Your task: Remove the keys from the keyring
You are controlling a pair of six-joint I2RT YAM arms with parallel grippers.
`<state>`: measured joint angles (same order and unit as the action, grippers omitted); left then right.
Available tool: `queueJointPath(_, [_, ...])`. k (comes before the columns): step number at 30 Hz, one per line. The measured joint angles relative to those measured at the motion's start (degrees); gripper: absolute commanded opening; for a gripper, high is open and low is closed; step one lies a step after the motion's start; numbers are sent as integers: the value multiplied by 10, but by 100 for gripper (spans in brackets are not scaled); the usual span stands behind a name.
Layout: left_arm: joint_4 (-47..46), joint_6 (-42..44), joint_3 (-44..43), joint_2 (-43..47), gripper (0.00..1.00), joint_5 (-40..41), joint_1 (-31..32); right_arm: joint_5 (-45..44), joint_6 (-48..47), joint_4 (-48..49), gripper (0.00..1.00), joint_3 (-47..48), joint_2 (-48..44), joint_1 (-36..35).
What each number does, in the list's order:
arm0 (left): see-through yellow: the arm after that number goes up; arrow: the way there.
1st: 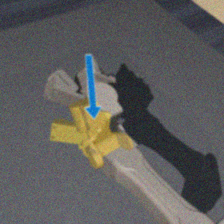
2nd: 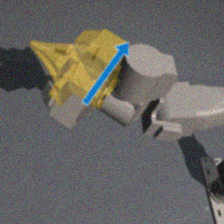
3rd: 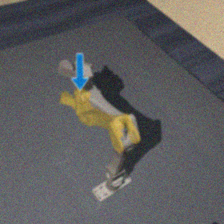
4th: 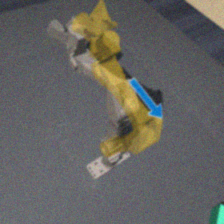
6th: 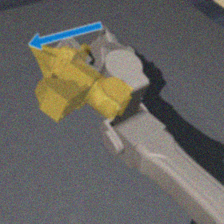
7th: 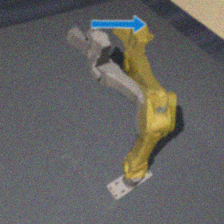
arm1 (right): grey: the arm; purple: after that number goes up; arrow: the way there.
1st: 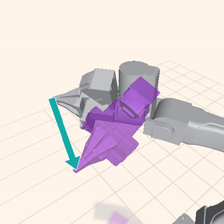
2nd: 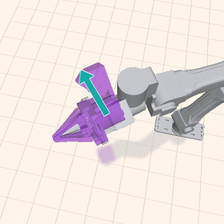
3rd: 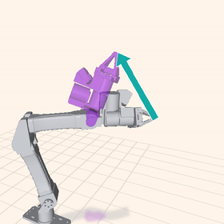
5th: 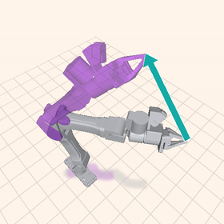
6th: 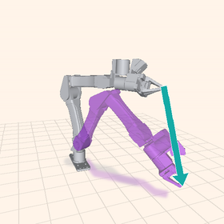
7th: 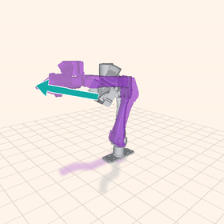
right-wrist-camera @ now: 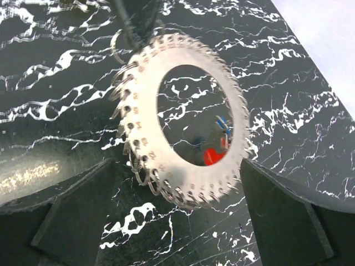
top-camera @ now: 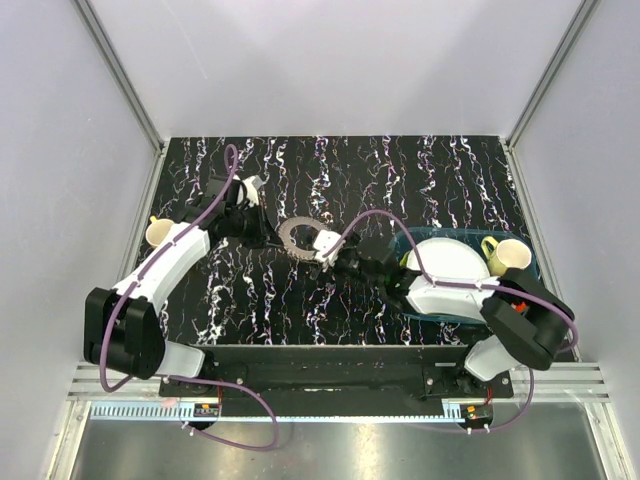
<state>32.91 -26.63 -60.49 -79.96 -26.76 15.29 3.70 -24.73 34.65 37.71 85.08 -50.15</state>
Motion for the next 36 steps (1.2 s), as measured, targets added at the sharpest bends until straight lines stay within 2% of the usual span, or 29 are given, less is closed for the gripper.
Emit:
queueJointPath(8, [5,-26,11,20,0,-21,6,-41,-130,60,100,1,69,-51])
queueJointPath(9, [5,-28,11,21,0,-21,7,-53,-146,67,95,2,81,-55])
queueJointPath(11, [9,-31,11,24,0,-22,9,-80,-179,88,79,4,106,-64])
queueJointPath(12, [11,-32,11,27,0,-22,9,-97,-196,103,63,4,119,-67])
queueJointPath(14, [16,-35,11,32,0,-24,9,-133,-236,140,45,5,150,-74])
queueJointPath(15, [18,-36,11,35,0,-25,9,-151,-253,164,28,5,163,-77])
queueJointPath(18, [20,-45,11,45,0,-27,9,-178,-292,204,2,5,182,-84])
queueJointPath(19, [21,-48,11,49,2,-28,10,-182,-298,209,0,5,182,-88])
queueJointPath(20, [20,-50,10,51,15,-28,10,-186,-304,211,0,5,181,-92])
queueJointPath(22, [28,-53,8,55,33,-28,9,-198,-301,203,0,7,174,-99])
queueJointPath(23, [33,-53,5,55,50,-28,9,-201,-296,195,0,7,168,-102])
queueJointPath(25, [44,-47,-18,55,61,-26,9,-202,-282,176,0,8,151,-106])
queueJointPath(27, [57,-35,-60,55,67,-14,9,-202,-259,145,0,13,127,-109])
queueJointPath(31, [47,14,-149,61,65,45,4,-197,-169,16,0,62,48,-111])
queueJointPath(36, [-27,100,-132,132,63,90,-9,-136,-1,-184,0,173,-41,-96])
